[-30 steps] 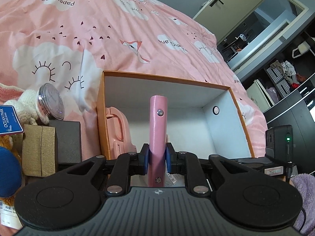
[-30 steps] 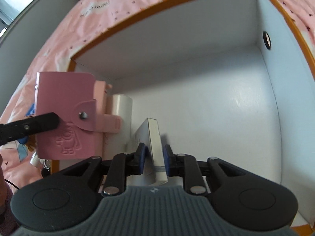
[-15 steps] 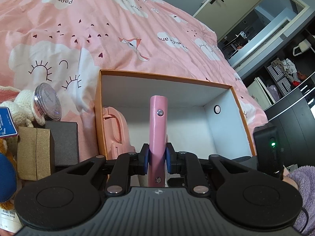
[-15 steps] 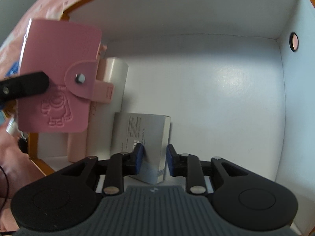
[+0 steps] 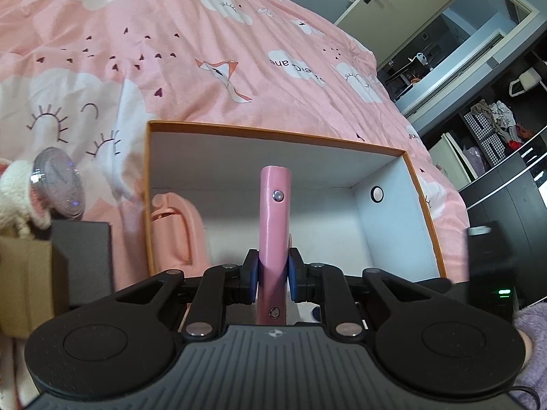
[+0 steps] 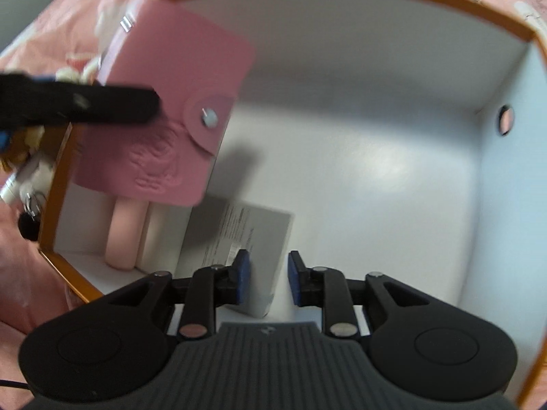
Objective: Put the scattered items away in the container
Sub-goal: 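Lower white box into orange box with right tool and open it, then lower pink card wallet into orange box with left tool and release, then withdraw both tools from the orange box toward the item pile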
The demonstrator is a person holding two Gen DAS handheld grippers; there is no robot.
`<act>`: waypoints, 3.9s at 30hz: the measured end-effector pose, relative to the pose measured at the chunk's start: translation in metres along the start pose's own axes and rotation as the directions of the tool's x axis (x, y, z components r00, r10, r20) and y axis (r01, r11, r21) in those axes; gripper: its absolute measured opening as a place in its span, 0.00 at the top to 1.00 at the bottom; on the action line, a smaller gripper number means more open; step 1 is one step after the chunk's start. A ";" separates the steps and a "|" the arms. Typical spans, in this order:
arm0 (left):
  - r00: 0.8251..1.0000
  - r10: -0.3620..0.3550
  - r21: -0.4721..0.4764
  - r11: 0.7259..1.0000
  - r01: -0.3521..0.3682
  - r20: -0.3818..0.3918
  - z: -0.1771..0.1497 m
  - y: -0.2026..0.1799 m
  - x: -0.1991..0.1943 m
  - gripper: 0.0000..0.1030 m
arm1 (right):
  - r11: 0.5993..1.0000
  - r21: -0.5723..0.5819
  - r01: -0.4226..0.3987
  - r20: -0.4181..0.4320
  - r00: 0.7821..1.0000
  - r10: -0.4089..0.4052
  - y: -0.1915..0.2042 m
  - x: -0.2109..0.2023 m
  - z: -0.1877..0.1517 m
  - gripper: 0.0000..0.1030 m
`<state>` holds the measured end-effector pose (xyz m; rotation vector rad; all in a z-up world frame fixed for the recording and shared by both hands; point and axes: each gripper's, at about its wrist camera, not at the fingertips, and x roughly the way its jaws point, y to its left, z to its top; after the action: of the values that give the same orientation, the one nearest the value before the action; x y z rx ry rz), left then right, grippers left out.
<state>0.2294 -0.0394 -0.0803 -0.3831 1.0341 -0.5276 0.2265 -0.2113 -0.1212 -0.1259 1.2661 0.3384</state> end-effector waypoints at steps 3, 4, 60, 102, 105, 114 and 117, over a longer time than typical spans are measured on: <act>1.000 0.003 -0.009 1.000 -0.003 -0.008 0.004 -0.002 0.017 0.81 | 1.000 0.022 0.012 0.045 0.999 -0.013 -0.012 -0.009 0.005 0.71; 1.000 0.000 -0.019 1.000 0.000 -0.013 0.005 -0.003 0.024 0.81 | 0.999 0.032 0.018 0.055 0.998 -0.020 -0.015 -0.011 0.007 0.71; 0.978 0.196 0.008 0.981 -0.196 -0.072 0.021 -0.006 0.044 0.64 | 0.987 0.138 -0.086 0.039 0.996 0.081 -0.029 0.040 0.057 0.70; 0.866 0.376 0.183 0.874 -0.449 0.330 -0.051 -0.061 -0.068 0.47 | 0.962 0.255 0.099 0.528 0.819 -0.224 0.036 -0.091 -0.038 0.18; 0.868 0.378 0.177 0.876 -0.448 0.322 -0.056 -0.059 -0.076 0.47 | 0.964 0.233 0.124 0.547 0.803 -0.236 0.048 -0.096 -0.047 0.18; 0.863 0.386 0.157 0.878 -0.451 0.325 -0.080 -0.044 -0.116 0.47 | 0.972 0.211 0.104 0.603 0.768 -0.213 0.076 -0.107 -0.063 0.18; 0.857 0.406 0.133 0.876 -0.464 0.318 -0.089 -0.034 -0.132 0.47 | 0.986 0.144 0.087 0.614 0.773 -0.158 0.087 -0.108 -0.064 0.18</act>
<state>0.0898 0.0048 -0.0104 -0.0266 0.7470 -0.1552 0.1126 -0.1665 -0.0299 0.0024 0.6029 0.1706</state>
